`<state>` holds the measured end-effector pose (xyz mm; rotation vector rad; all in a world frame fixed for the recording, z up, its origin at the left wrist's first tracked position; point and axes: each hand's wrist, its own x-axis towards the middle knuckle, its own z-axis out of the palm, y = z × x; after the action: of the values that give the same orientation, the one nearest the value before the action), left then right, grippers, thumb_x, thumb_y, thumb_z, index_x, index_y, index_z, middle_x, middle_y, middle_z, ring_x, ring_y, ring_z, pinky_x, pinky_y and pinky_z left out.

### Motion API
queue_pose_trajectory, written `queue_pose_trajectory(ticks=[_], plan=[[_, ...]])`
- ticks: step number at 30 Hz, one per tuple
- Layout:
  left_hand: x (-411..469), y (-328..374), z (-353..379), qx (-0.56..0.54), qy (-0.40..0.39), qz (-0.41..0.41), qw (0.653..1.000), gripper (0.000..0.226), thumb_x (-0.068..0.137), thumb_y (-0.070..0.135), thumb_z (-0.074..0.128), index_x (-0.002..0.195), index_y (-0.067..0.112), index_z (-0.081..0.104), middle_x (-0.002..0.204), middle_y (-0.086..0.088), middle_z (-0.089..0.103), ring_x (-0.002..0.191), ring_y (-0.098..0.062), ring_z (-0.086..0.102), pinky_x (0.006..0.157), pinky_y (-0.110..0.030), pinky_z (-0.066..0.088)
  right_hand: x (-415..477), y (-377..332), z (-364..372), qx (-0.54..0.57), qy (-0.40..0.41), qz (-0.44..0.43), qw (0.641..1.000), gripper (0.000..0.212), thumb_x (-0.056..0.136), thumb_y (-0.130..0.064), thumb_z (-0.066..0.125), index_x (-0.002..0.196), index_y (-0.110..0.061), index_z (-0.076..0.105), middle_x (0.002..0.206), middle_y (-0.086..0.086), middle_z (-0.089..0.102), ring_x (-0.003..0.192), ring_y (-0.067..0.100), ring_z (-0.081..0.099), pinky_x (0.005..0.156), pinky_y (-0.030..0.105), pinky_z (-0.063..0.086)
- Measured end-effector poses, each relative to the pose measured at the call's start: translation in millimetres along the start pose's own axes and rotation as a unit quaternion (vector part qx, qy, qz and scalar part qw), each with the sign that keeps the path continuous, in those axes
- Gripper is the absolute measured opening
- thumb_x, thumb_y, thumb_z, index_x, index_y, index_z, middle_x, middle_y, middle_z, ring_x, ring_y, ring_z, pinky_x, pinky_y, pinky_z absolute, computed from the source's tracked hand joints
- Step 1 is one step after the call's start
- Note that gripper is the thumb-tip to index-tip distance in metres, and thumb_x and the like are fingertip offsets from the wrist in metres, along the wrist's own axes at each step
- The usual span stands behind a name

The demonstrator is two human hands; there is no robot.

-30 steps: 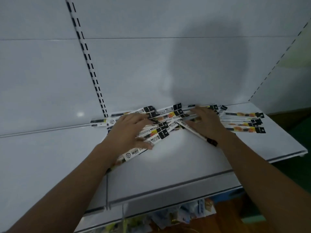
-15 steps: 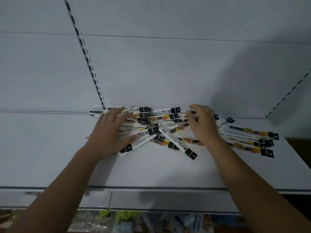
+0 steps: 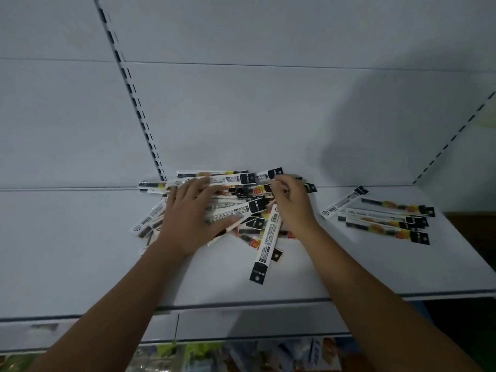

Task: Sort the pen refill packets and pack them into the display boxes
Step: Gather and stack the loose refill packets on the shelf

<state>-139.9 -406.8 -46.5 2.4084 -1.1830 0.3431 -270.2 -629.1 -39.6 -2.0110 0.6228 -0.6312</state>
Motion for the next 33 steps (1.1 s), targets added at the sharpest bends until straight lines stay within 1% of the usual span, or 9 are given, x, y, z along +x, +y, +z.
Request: queue_pose_trajectory(ticks=[3, 5, 9, 12, 14, 17, 22, 27, 33], plan=[[-4, -9, -9, 0.001, 0.027, -0.016, 1.000, 0.080, 0.084, 0.091, 0.044, 0.143, 0.038, 0.054, 0.155, 0.004, 0.047, 0.145, -0.023, 0.039, 0.121, -0.051, 0.029, 0, 3, -20, -0.071, 0.067, -0.023, 0.995, 0.025, 0.103, -0.030, 0.059, 0.123, -0.018, 0.067, 0.126, 0.003, 0.057, 0.119, 0.015, 0.052, 0.105, 0.037, 0.046], [-8, -20, -18, 0.003, 0.017, -0.033, 0.999, 0.082, 0.084, 0.091, 0.041, 0.145, 0.037, 0.050, 0.156, 0.002, 0.045, 0.144, -0.025, 0.038, 0.121, -0.052, 0.031, -3, 3, -31, -0.127, 0.037, -0.044, 0.990, 0.027, 0.102, -0.031, 0.062, 0.127, -0.021, 0.065, 0.130, 0.001, 0.057, 0.125, 0.015, 0.048, 0.105, 0.032, 0.040], [-16, -56, -35, 0.020, 0.009, -0.071, 0.997, 0.080, 0.087, 0.088, 0.039, 0.148, 0.037, 0.044, 0.161, -0.007, 0.040, 0.149, -0.032, 0.035, 0.120, -0.058, 0.032, -4, 3, -26, -0.217, -0.063, -0.029, 0.974, 0.047, 0.101, -0.034, 0.063, 0.145, -0.022, 0.055, 0.150, 0.002, 0.049, 0.140, 0.020, 0.041, 0.116, 0.043, 0.036], [-21, -83, -35, -0.116, -0.028, -0.194, 0.974, 0.087, 0.087, 0.087, 0.041, 0.154, 0.032, 0.038, 0.164, -0.012, 0.032, 0.153, -0.034, 0.025, 0.120, -0.059, 0.029, -8, 0, -7, -0.201, -0.077, 0.050, 0.975, 0.062, 0.100, -0.057, 0.049, 0.149, -0.020, 0.048, 0.151, 0.006, 0.047, 0.133, 0.026, 0.053, 0.112, 0.051, 0.045], [-21, -86, -29, -0.170, -0.044, -0.213, 0.961, 0.097, 0.085, 0.091, 0.033, 0.157, 0.026, 0.035, 0.165, -0.011, 0.031, 0.155, -0.030, 0.022, 0.123, -0.056, 0.026, -8, 0, 7, -0.191, -0.065, 0.056, 0.978, 0.068, 0.096, -0.066, 0.039, 0.140, -0.017, 0.055, 0.139, 0.004, 0.054, 0.118, 0.024, 0.060, 0.102, 0.049, 0.052], [-16, -74, -22, -0.196, -0.047, -0.196, 0.960, 0.091, 0.092, 0.085, 0.030, 0.158, 0.022, 0.035, 0.165, -0.008, 0.033, 0.155, -0.027, 0.023, 0.124, -0.052, 0.026, -6, -6, 25, -0.154, -0.064, 0.058, 0.984, 0.048, 0.103, -0.055, 0.041, 0.118, -0.015, 0.063, 0.120, 0.002, 0.062, 0.111, 0.023, 0.062, 0.097, 0.046, 0.054], [-12, -69, -27, -0.240, -0.016, -0.194, 0.951, 0.073, 0.100, 0.072, 0.035, 0.151, 0.021, 0.045, 0.157, -0.007, 0.044, 0.149, -0.028, 0.033, 0.122, -0.051, 0.030, -13, -24, 36, -0.044, -0.068, 0.078, 0.994, 0.048, 0.106, -0.052, 0.042, 0.141, -0.020, 0.054, 0.141, 0.002, 0.059, 0.127, 0.020, 0.057, 0.110, 0.048, 0.047], [-10, -108, -39, -0.166, 0.016, -0.178, 0.970, 0.038, 0.107, 0.034, 0.049, 0.142, 0.020, 0.055, 0.148, -0.011, 0.051, 0.140, -0.032, 0.041, 0.113, -0.047, 0.036, -16, -20, 19, -0.142, -0.001, 0.023, 0.990, 0.040, 0.106, -0.040, 0.051, 0.139, -0.020, 0.060, 0.142, 0.003, 0.059, 0.133, 0.023, 0.053, 0.112, 0.050, 0.043], [4, -131, -37, -0.073, -0.071, -0.116, 0.988, 0.045, 0.099, 0.022, 0.063, 0.143, 0.025, 0.058, 0.141, -0.009, 0.054, 0.129, -0.038, 0.048, 0.106, -0.051, 0.045, -37, -39, 24, -0.168, -0.019, -0.154, 0.974, 0.026, 0.095, -0.025, 0.072, 0.121, -0.023, 0.071, 0.129, -0.005, 0.061, 0.129, 0.014, 0.046, 0.111, 0.033, 0.037]])
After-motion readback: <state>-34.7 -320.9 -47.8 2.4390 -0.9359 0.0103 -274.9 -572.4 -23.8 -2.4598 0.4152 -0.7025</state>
